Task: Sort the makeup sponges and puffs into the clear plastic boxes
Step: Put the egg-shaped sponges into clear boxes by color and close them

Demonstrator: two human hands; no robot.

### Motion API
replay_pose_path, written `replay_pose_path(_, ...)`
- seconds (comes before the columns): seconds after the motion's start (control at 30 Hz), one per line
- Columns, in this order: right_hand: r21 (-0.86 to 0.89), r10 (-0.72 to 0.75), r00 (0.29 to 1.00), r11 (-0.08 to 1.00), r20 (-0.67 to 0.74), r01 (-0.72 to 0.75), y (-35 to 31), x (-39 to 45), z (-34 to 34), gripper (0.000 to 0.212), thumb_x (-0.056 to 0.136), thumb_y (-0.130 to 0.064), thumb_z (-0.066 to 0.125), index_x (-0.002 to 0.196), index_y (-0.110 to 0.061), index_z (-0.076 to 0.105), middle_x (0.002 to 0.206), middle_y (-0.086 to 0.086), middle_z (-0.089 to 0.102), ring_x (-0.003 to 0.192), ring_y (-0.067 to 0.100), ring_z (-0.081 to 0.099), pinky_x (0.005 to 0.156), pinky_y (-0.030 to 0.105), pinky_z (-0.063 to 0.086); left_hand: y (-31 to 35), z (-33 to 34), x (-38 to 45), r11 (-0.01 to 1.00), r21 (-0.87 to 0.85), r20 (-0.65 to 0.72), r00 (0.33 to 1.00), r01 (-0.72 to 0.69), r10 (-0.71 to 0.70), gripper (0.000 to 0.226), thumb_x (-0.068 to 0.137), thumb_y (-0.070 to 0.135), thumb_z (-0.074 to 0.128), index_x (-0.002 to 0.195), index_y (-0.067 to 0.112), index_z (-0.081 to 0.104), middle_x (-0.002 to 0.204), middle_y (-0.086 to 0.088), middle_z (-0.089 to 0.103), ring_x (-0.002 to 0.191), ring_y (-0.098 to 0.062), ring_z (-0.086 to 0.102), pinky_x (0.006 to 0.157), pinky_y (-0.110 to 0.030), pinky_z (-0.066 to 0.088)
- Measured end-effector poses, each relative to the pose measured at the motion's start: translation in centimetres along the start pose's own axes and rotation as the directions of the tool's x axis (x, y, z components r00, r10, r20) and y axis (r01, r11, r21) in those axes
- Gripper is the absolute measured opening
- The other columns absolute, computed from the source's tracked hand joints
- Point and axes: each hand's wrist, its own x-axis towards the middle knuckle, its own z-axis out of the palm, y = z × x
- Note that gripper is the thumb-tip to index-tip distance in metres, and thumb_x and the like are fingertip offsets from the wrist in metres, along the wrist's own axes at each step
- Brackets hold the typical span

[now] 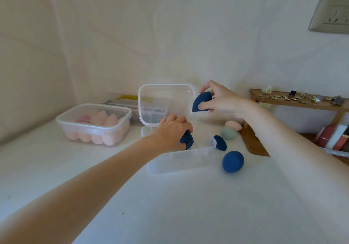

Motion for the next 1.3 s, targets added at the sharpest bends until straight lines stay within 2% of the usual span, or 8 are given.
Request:
replay_pose_path(0.17, -0.473, 0.06, 0.947, 0.875, 0.315, 0.102, -1.3, -1.2, 1.7, 0.034, 0.075, -0.006, 0.067, 0.108, -0.013, 0.065, 0.105, 0.012, 0.067, 0.08, 0.017, 0.06, 0.069, 0.027, 0.047, 0.1, 0.1, 0.0, 1.0, 0.015, 0.02, 0.999, 0.027, -0.028, 0.035, 0.084, 0.039, 0.05, 0.112, 0.023, 0.063, 0.116, 0.0, 0.055, 0.111, -0.025, 0.046, 0.094, -0.028, 0.036)
replay_pose_path(0.3, -0.666, 0.087, 0.952, 0.733, 0.292, 0.137, -2.0, -1.1, 3.6, 0.032, 0.076, -0.004, 0.067, 0.108, -0.005, 0.064, 0.093, 0.011, 0.06, 0.079, 0.023, 0.054, 0.057, 0.026, 0.041, 0.2, 0.1, 0.0, 1.0, 0.013, 0.027, 0.999, 0.027, -0.027, 0.064, 0.069, 0.05, 0.02, 0.095, 0.015, 0.067, 0.101, -0.002, 0.063, 0.101, -0.023, 0.052, 0.092, -0.025, 0.033)
replay_pose_path(0.53, -0.789, 0.033, 0.986, 0.604, 0.164, 0.112, -1.6, -1.3, 6.5, 0.032, 0.075, -0.01, 0.071, 0.094, -0.013, 0.045, 0.085, 0.003, 0.046, 0.091, 0.028, 0.059, 0.054, 0.028, 0.033, 0.2, -0.2, -0.2, 0.997, 0.041, -0.001, 0.998, 0.069, -0.069, 0.033, 0.082, 0.03, 0.055, 0.112, 0.016, 0.062, 0.115, -0.002, 0.052, 0.109, -0.024, 0.043, 0.097, -0.03, 0.04)
replay_pose_path(0.67, -0.788, 0.005, 0.992, 0.609, 0.125, 0.097, -1.4, -1.2, 7.0, 0.05, 0.074, -0.016, 0.074, 0.115, -0.007, 0.046, 0.1, 0.008, 0.057, 0.1, 0.029, 0.06, 0.064, 0.031, 0.035, 0.1, -0.3, 0.0, 0.998, 0.056, 0.025, 0.999, 0.039, -0.04, 0.03, 0.084, 0.025, 0.053, 0.109, 0.014, 0.063, 0.116, -0.005, 0.054, 0.112, -0.024, 0.045, 0.099, -0.026, 0.033)
replay_pose_path(0.83, -0.724, 0.052, 0.971, 0.676, 0.235, 0.139, -1.2, -1.6, 6.1, 0.024, 0.075, -0.018, 0.074, 0.077, -0.015, 0.051, 0.077, -0.001, 0.043, 0.079, 0.024, 0.05, 0.048, 0.024, 0.03, 0.1, -1.0, -0.4, 1.0, -0.005, 0.034, 0.999, 0.022, -0.022, 0.039, 0.085, 0.023, 0.056, 0.123, 0.013, 0.055, 0.121, -0.008, 0.051, 0.112, -0.023, 0.044, 0.093, -0.02, 0.029)
replay_pose_path(0.97, -0.675, 0.033, 0.983, 0.731, 0.18, 0.099, -1.5, -1.8, 4.8, 0.022, 0.084, -0.005, 0.06, 0.106, -0.009, 0.064, 0.101, 0.004, 0.035, 0.081, 0.025, 0.049, 0.061, 0.03, 0.039, -0.1, -1.5, -0.8, 0.985, -0.159, 0.019, 0.998, 0.07, -0.067, 0.045, 0.082, 0.016, 0.063, 0.125, 0.013, 0.052, 0.122, -0.007, 0.048, 0.115, -0.022, 0.047, 0.08, -0.017, 0.03)
replay_pose_path(1.1, -0.53, 0.09, 0.979, 0.848, 0.181, 0.02, -1.1, -1.9, 4.2, 0.033, 0.09, 0.002, 0.042, 0.11, -0.008, 0.066, 0.097, 0.008, 0.055, 0.081, 0.023, 0.05, 0.062, 0.025, 0.041, 0.5, -2.0, -1.3, 0.96, -0.28, -0.097, 0.994, 0.014, -0.042, 0.028, 0.083, 0.007, 0.06, 0.11, 0.014, 0.065, 0.115, -0.007, 0.055, 0.109, -0.024, 0.051, 0.088, -0.026, 0.039)
replay_pose_path(1.3, -0.34, 0.124, 0.992, 0.934, 0.017, -0.111, -1.0, -3.8, 0.4, 0.033, 0.088, 0.006, 0.034, 0.098, -0.009, 0.062, 0.094, 0.009, 0.065, 0.068, 0.016, 0.06, 0.054, 0.021, 0.045, 1.1, -1.5, -1.4, 0.947, -0.321, 0.106, 0.994, 0.036, -0.002, 0.035, 0.09, 0.01, 0.056, 0.125, 0.012, 0.059, 0.127, -0.005, 0.059, 0.114, -0.021, 0.055, 0.091, -0.016, 0.035)
